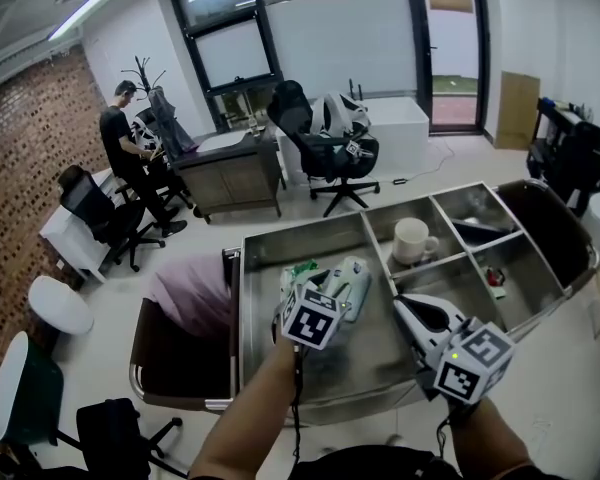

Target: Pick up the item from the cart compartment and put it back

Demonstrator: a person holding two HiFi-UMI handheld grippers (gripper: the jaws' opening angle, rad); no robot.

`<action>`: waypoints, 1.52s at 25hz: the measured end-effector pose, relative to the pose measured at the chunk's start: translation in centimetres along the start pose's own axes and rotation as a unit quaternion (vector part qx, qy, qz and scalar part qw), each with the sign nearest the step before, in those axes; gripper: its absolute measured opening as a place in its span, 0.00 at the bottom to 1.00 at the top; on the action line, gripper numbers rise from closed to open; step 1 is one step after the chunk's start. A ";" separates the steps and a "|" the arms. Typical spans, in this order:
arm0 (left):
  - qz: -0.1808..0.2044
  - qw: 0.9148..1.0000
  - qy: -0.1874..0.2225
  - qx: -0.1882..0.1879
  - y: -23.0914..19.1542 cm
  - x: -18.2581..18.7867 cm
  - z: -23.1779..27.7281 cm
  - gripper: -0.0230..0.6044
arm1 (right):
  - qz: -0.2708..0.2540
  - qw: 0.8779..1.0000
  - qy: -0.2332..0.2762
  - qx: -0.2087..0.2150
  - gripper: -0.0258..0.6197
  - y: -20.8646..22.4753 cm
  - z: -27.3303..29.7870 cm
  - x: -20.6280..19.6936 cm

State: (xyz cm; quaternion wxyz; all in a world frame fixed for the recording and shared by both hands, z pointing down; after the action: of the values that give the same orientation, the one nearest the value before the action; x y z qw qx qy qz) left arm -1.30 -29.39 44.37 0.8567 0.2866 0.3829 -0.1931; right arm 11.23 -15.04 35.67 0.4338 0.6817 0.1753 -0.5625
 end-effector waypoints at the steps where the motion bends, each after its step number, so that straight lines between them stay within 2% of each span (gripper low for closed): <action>1: -0.003 1.000 0.002 0.001 0.0 0.0 -0.2 0.34 | 0.000 1.000 0.000 0.001 0.07 0.0 0.0 0.0; 6: -0.024 0.999 0.019 0.011 -0.2 0.1 -1.2 0.34 | -0.001 1.000 -0.003 0.004 0.07 -0.4 0.2 -0.2; 7: -0.033 0.999 0.029 0.017 -0.3 0.2 -1.7 0.27 | -0.001 1.000 -0.003 0.005 0.07 -0.5 0.2 -0.2; 8: -0.045 0.998 0.042 0.023 -0.4 0.4 -2.2 0.11 | -0.001 1.000 -0.002 0.005 0.07 -0.5 0.2 -0.2; 9: -0.057 0.996 0.056 0.029 -0.5 0.7 -2.8 0.03 | -0.001 1.000 -0.002 0.005 0.07 -0.5 0.2 -0.2; 13: -0.089 0.989 0.099 0.060 -1.2 1.3 -5.0 0.03 | -0.001 1.000 -0.004 0.007 0.07 -0.7 0.1 -0.2; 21: -0.110 0.981 0.125 0.098 -2.0 1.2 -7.9 0.03 | -0.005 1.000 -0.007 0.014 0.07 -1.2 0.3 -0.1; 29: -0.155 0.953 0.200 0.165 -1.6 -0.1 -14.3 0.03 | -0.005 1.000 -0.011 0.021 0.07 -1.5 0.6 -0.4; 34: -0.160 0.948 0.222 0.164 -0.8 -0.3 -16.5 0.03 | -0.016 0.999 -0.017 0.023 0.07 -1.9 1.1 -0.5; 38: -0.139 0.948 0.233 0.169 0.3 -0.1 -17.7 0.03 | -0.028 0.999 -0.014 0.026 0.07 -2.4 1.5 -0.6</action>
State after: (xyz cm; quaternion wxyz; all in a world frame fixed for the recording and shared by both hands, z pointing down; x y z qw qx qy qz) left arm -10.82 -17.84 34.99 0.6475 0.4076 0.5697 -0.3002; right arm 8.42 -14.70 35.28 0.4025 0.6794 0.1741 -0.5883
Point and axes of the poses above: the fingertips, and each gripper's own axes: z forward along the fingers, y to its right, x out of its top, the point moved 5 cm from there along -z, backward along the fingers, and after that the axes turned 10 degrees about z, right-handed, at the moved point
